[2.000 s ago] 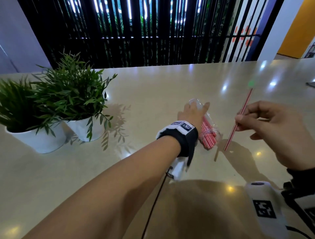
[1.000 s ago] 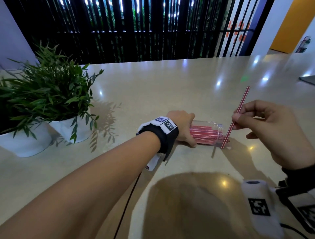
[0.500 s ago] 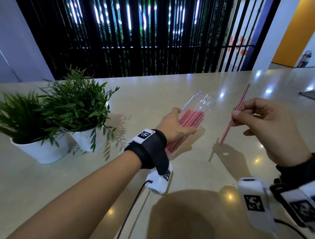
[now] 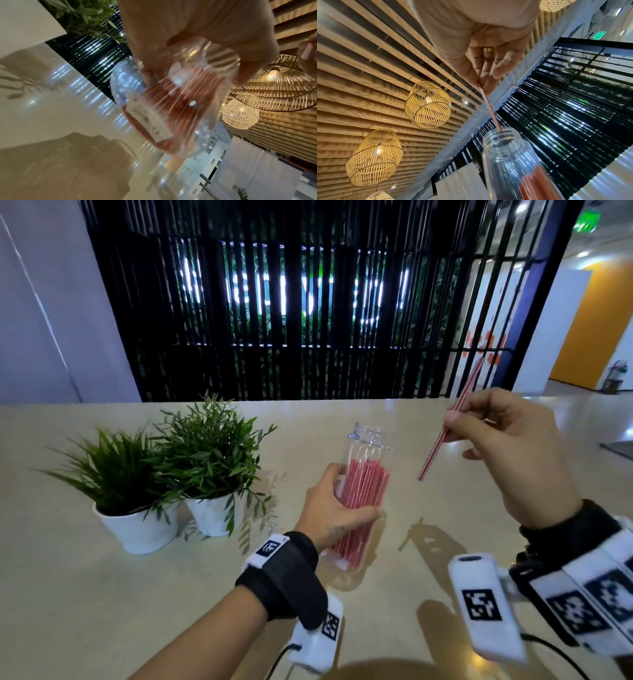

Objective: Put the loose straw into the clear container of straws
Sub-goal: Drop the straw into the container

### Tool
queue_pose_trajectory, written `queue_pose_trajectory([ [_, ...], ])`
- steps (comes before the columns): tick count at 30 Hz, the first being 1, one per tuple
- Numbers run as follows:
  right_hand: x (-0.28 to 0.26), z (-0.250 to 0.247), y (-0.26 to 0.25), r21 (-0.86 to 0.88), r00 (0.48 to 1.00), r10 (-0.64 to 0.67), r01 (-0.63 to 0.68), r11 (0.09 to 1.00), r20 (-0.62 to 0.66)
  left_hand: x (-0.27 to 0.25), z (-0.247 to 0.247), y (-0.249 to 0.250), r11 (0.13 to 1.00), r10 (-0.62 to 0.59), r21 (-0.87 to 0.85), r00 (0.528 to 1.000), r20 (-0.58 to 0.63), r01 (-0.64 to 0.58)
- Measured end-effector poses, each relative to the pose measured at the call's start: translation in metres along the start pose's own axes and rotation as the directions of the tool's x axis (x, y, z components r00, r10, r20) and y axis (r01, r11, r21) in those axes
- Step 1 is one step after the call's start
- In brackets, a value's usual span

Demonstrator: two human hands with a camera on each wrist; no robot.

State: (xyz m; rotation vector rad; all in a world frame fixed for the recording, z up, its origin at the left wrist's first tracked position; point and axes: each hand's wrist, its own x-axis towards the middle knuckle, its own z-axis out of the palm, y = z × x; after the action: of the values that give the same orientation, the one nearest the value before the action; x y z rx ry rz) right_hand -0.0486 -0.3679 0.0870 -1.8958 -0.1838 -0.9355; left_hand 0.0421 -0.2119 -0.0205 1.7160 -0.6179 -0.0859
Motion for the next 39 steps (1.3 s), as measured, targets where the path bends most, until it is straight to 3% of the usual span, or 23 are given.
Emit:
queue_pose_trajectory([
  [4,0.014,0.015,-0.027,0.057,0.991,-0.083,0.089,0.994,-0.104,-0.016,-0.006,0.007,0.994,-0.008,-0.108,0.998,-0.069,0.001],
  [8,0.028,0.03,-0.048,0.006,0.979,-0.126,0.129,0.992,-0.161,-0.029,-0.013,0.015,0.994,0.005,-0.109,0.994,-0.108,-0.017],
  [13,0.048,0.054,-0.054,-0.109,0.986,-0.151,0.142,0.984,-0.076,-0.041,-0.019,0.028,0.987,0.04,-0.145,0.978,-0.206,-0.071],
  [20,0.043,0.078,-0.054,-0.043,0.991,-0.131,0.132,0.99,0.034,-0.052,-0.025,0.028,0.992,0.035,-0.103,0.939,-0.343,-0.075],
  [25,0.034,0.093,-0.055,-0.056,0.99,-0.132,0.135,0.989,0.057,-0.056,-0.037,0.03,0.997,0.041,-0.051,0.932,-0.359,-0.063],
  [34,0.019,0.113,-0.06,-0.126,0.959,-0.176,0.207,0.97,0.222,-0.063,-0.056,0.026,0.997,0.064,-0.014,0.902,-0.428,-0.078],
  [39,0.018,0.105,-0.064,-0.12,0.961,-0.191,0.218,0.969,0.2,-0.062,-0.058,0.024,0.996,0.069,-0.019,0.891,-0.449,-0.087],
])
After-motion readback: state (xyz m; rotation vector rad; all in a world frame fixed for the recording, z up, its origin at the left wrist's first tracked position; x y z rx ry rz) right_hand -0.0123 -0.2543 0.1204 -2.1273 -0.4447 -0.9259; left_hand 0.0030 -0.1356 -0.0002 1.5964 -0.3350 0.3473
